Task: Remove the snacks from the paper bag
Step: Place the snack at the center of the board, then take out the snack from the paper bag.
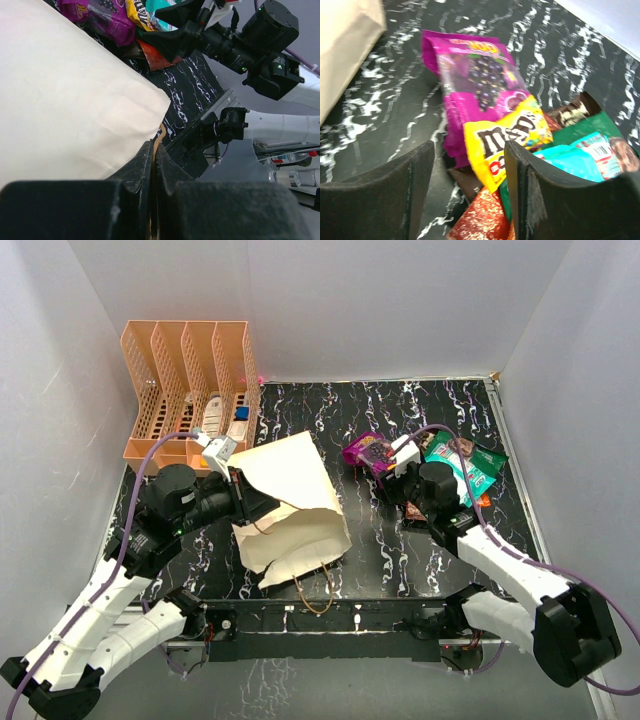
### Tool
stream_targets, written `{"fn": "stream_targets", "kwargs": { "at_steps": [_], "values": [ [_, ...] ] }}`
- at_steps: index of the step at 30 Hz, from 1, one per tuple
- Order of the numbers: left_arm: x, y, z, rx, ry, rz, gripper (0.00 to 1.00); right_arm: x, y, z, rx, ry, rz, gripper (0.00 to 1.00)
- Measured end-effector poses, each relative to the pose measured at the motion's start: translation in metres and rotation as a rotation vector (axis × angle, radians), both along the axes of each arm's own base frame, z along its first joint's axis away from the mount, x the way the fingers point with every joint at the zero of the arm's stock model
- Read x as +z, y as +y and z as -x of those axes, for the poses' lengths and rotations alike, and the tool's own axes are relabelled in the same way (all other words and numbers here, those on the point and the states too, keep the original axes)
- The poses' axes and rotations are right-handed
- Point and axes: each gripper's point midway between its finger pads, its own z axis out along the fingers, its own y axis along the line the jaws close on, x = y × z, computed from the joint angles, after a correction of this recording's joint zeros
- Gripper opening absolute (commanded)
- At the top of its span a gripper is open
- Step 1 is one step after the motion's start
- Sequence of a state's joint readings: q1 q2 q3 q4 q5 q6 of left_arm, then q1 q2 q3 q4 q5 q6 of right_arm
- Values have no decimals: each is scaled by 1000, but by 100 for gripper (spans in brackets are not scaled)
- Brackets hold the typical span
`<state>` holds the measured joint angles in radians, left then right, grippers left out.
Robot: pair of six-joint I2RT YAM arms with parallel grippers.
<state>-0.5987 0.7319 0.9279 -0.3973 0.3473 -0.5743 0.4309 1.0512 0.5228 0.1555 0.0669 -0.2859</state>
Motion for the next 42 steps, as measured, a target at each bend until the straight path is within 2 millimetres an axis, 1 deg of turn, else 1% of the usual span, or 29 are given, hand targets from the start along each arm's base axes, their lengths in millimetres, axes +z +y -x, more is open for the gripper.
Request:
{"fn": "stream_targets", "kwargs": {
  "at_steps": [2, 3, 6, 9, 10, 11, 13, 15, 16, 17, 18, 20, 22, 23, 25, 27, 28, 31, 33, 36, 39, 40, 42],
  "values": [
    [1, 1, 1, 2, -6, 2, 0, 8, 10, 8, 67, 0, -29, 63],
    [2, 1, 1, 4, -8, 3, 0, 16, 18, 13, 110, -12, -50, 63],
    [2, 2, 0, 11, -8, 4, 0, 49, 47, 30, 244, -72, -130, 63],
    [1, 2, -2, 18, -4, 2, 0, 83, 83, 60, 401, -128, -235, 63],
    [1, 2, -2, 19, -3, 1, 0, 95, 97, 75, 466, -138, -283, 63],
    [0, 1, -3, 19, 1, -2, 0, 103, 108, 87, 514, -143, -321, 63],
    [-3, 1, -4, 21, 8, -7, 0, 122, 133, 118, 632, -137, -426, 62],
    [-5, 0, -6, 23, 15, -13, 0, 140, 154, 152, 745, -128, -535, 61],
    [-6, 0, -7, 24, 18, -16, 0, 144, 161, 165, 788, -121, -576, 61],
    [-6, 0, -7, 26, 20, -17, 0, 148, 170, 183, 840, -110, -619, 61],
    [-6, 0, -7, 26, 19, -17, 0, 148, 179, 202, 892, -86, -654, 62],
    [-6, 0, -7, 27, 19, -18, 0, 138, 196, 234, 970, -25, -686, 62],
    [-6, 0, -7, 27, 19, -17, 0, 124, 213, 254, 995, 27, -685, 62],
    [-6, 0, -7, 27, 18, -17, 0, 117, 220, 259, 995, 46, -676, 63],
    [-6, 0, -7, 27, 19, -17, 0, 92, 237, 261, 953, 91, -636, 62],
    [-6, 0, -7, 27, 19, -17, 0, 66, 247, 250, 862, 122, -593, 60],
    [-6, 0, -8, 28, 19, -17, 0, 52, 250, 240, 798, 132, -576, 59],
    [-6, 0, -8, 30, 18, -18, 0, 24, 255, 214, 638, 140, -552, 57],
    [-6, 0, -8, 30, 18, -18, 0, 6, 259, 201, 564, 139, -519, 58],
    [-5, 0, -8, 29, 16, -17, 0, -17, 273, 187, 514, 93, -432, 59],
    [-1, 0, -8, 27, 8, -12, 0, -36, 280, 181, 518, 15, -315, 58],
    [1, 0, -7, 26, 4, -9, 0, -41, 281, 179, 528, -20, -267, 57],
    [4, 0, -7, 24, -2, -4, 0, -47, 282, 174, 558, -100, -166, 53]
  ]
}}
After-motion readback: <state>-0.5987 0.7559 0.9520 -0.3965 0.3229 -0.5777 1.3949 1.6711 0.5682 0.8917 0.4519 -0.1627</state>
